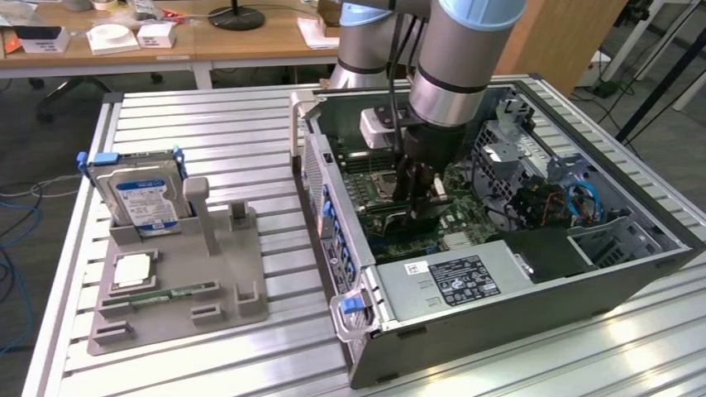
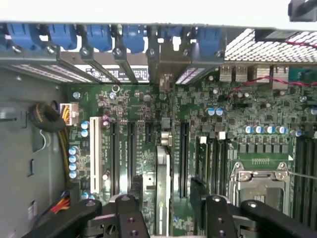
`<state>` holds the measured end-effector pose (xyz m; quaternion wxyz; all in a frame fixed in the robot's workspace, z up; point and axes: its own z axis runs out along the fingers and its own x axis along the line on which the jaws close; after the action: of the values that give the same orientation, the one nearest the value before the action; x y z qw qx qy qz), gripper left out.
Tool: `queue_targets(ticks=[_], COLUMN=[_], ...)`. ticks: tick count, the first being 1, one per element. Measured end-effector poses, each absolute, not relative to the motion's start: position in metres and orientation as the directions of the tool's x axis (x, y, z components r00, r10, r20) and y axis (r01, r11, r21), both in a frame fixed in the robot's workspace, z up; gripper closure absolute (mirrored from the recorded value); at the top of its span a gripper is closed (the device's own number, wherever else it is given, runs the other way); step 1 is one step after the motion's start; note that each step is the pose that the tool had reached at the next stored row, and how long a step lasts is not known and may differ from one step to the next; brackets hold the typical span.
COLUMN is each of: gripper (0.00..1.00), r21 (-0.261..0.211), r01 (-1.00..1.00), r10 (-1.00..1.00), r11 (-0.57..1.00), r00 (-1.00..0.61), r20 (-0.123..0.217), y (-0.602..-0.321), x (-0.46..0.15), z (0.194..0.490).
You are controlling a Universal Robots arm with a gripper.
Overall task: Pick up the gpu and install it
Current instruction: 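Insert the gpu into the slot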
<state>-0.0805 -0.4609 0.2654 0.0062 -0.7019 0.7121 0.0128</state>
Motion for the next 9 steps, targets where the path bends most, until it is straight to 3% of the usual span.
queue_targets(ticks=[6, 9], gripper=[0.57, 0.75], r21=[0.01, 0.01], r01=[-1.0, -1.0], r10=[-0.999, -0.999], r11=[0.014, 0.014], r00=[-0.015, -0.015], r20=[-0.042, -0.049], y=[-0.461, -0.461], x=[-0.0805, -0.0805], z=[0.2654, 0.2655])
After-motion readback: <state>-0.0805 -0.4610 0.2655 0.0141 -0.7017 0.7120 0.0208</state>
